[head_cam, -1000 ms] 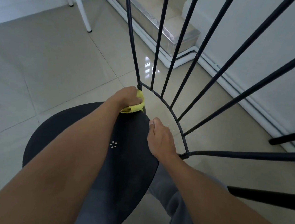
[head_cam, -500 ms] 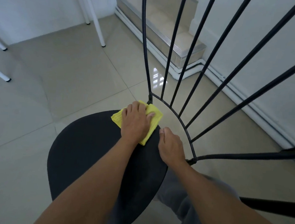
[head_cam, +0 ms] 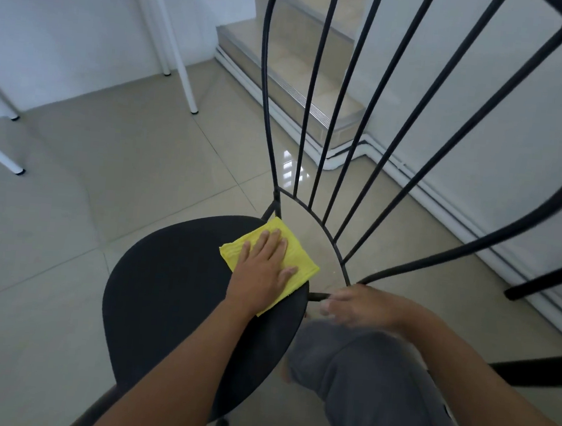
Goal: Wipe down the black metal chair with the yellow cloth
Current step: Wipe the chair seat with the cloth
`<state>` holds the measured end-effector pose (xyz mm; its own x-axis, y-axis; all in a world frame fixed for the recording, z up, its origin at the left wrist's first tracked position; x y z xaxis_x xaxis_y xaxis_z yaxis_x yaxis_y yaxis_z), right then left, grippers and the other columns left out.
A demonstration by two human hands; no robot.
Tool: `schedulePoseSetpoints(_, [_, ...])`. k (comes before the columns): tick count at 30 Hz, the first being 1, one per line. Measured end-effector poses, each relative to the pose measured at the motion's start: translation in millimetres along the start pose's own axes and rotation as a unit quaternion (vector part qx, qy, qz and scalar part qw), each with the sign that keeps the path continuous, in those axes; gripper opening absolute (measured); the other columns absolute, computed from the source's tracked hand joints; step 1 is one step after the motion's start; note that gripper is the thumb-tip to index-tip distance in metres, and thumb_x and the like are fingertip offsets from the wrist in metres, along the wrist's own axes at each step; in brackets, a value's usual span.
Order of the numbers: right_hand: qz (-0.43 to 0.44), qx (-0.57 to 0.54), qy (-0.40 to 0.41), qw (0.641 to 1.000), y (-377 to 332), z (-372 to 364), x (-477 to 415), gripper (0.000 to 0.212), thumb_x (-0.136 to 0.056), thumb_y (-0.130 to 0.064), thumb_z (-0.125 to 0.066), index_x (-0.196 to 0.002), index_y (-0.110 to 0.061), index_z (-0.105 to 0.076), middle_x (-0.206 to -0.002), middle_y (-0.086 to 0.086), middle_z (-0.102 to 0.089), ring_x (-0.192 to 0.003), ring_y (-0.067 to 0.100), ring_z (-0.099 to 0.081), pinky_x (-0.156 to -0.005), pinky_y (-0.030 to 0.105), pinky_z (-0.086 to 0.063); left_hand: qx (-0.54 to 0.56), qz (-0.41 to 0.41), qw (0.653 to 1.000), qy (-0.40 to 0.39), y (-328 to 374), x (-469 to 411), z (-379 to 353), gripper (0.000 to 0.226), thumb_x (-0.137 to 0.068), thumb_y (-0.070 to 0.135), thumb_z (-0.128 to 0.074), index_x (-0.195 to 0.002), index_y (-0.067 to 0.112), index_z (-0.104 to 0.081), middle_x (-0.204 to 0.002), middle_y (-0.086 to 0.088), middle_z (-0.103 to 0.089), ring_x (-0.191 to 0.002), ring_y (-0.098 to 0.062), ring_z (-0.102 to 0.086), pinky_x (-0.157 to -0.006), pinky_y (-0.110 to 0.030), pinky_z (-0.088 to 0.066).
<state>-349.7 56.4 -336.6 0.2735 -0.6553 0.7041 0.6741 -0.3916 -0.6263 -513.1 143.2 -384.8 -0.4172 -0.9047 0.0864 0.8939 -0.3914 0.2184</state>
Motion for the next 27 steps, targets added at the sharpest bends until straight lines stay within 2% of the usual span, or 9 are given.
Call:
schedulePoseSetpoints(2, [-0.024,0.064,0.023,0.997,4,16,18,0.040,-0.098,-0.043,-0.052,-0.092,-0.007,-0.067,-0.087,0.002,-0.064,-0.088,0.022,-0.063,-0.081,0.028,-0.046,-0.002,-0.012,1.000,-0.011,8,5,-1,0.067,-0.100,0.055,-0.025,-0.156,0.019,-0.014,-0.165,0.003,0.001,-0.152,-0.017,0.007,-0.123,-0.045,-0.002])
schedulePoseSetpoints(4, [-0.029,0.068,0.095,0.993,6,35,33,0.046,-0.094,-0.051,-0.059,-0.101,-0.006,-0.067,-0.098,0.002,-0.065,-0.098,0.021,-0.062,-0.080,0.026,-0.046,0.002,-0.025,1.000,-0.017,18,8,-1,0.067,-0.101,0.055,-0.026,-0.156,0.019,-0.015,-0.165,0.003,0.000,-0.152,-0.017,0.006,-0.122,-0.046,-0.002])
schedulePoseSetpoints(7, [0.093,-0.079,0.219,0.968,-7,54,42,0.038,-0.083,-0.043,-0.076,-0.106,-0.018,-0.061,-0.106,-0.006,-0.066,-0.101,0.014,-0.064,-0.080,0.025,-0.051,-0.003,-0.061,0.998,-0.029,36,8,-1,0.063,-0.101,0.053,-0.029,-0.155,0.020,-0.021,-0.165,0.001,-0.004,-0.152,-0.019,0.004,-0.122,-0.048,-0.002])
schedulePoseSetpoints(10, [0.240,-0.186,0.280,0.911,-23,58,46,0.019,-0.094,-0.025,-0.067,-0.085,-0.008,-0.067,-0.082,0.008,-0.072,-0.080,0.028,-0.068,-0.079,0.039,-0.056,-0.025,-0.111,0.993,-0.041,57,7,-3,0.056,-0.101,0.051,-0.032,-0.150,0.023,-0.033,-0.164,-0.002,-0.014,-0.152,-0.022,0.000,-0.122,-0.051,-0.006])
schedulePoseSetpoints(13, [0.293,-0.257,0.290,0.874,-24,50,42,0.052,-0.103,-0.031,-0.050,-0.056,-0.009,-0.048,-0.053,0.012,-0.046,-0.053,0.027,-0.042,-0.067,0.040,-0.046,-0.042,-0.143,0.987,-0.052,76,5,-9,0.048,-0.100,0.049,-0.036,-0.136,0.022,-0.052,-0.156,-0.002,-0.034,-0.150,-0.023,-0.014,-0.121,-0.053,-0.007])
schedulePoseSetpoints(17, [0.276,-0.304,0.319,0.854,-20,45,33,0.058,-0.099,-0.047,-0.043,-0.050,-0.017,-0.036,-0.050,0.006,-0.031,-0.052,0.021,-0.029,-0.063,0.033,-0.039,-0.054,-0.185,0.980,-0.043,101,3,-13,0.033,-0.098,0.042,-0.044,-0.105,0.020,-0.069,-0.115,0.003,-0.067,-0.122,-0.021,-0.050,-0.117,-0.052,-0.014])
schedulePoseSetpoints(21, [0.277,-0.308,0.331,0.848,-20,46,30,0.060,-0.100,-0.047,-0.040,-0.050,-0.014,-0.034,-0.049,0.006,-0.030,-0.049,0.020,-0.027,-0.058,0.033,-0.036,-0.120,-0.192,0.972,-0.057,96,-1,-7,0.032,-0.098,0.040,-0.044,-0.095,0.020,-0.068,-0.105,0.001,-0.068,-0.111,-0.021,-0.053,-0.115,-0.049,-0.019])
schedulePoseSetpoints(23, [0.286,-0.312,0.329,0.844,-22,48,28,0.061,-0.099,-0.048,-0.041,-0.049,-0.014,-0.035,-0.048,0.005,-0.030,-0.048,0.020,-0.027,-0.054,0.033,-0.030,-0.147,-0.190,0.969,-0.062,89,-4,-6,0.031,-0.097,0.040,-0.045,-0.095,0.020,-0.068,-0.106,0.000,-0.067,-0.112,-0.020,-0.052,-0.115,-0.049,-0.021])
schedulePoseSetpoints(27, [0.273,-0.330,0.343,0.836,-26,59,21,0.057,-0.098,-0.045,-0.042,-0.051,-0.012,-0.036,-0.048,0.003,-0.031,-0.047,0.018,-0.028,-0.052,0.031,-0.031,-0.147,-0.163,0.973,-0.063,90,-12,-1,0.026,-0.094,0.036,-0.052,-0.101,0.017,-0.068,-0.113,-0.003,-0.062,-0.114,-0.023,-0.051,-0.114,-0.047,-0.025])
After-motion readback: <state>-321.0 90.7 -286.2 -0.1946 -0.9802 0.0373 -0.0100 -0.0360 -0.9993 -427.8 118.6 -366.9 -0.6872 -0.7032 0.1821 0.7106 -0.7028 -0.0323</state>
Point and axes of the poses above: each hand's wrist, its own x-axis away from the middle knuckle, its own z-axis out of the back of the hand, y = z × x, the point moved 7 cm from there along -x, towards the middle knuckle
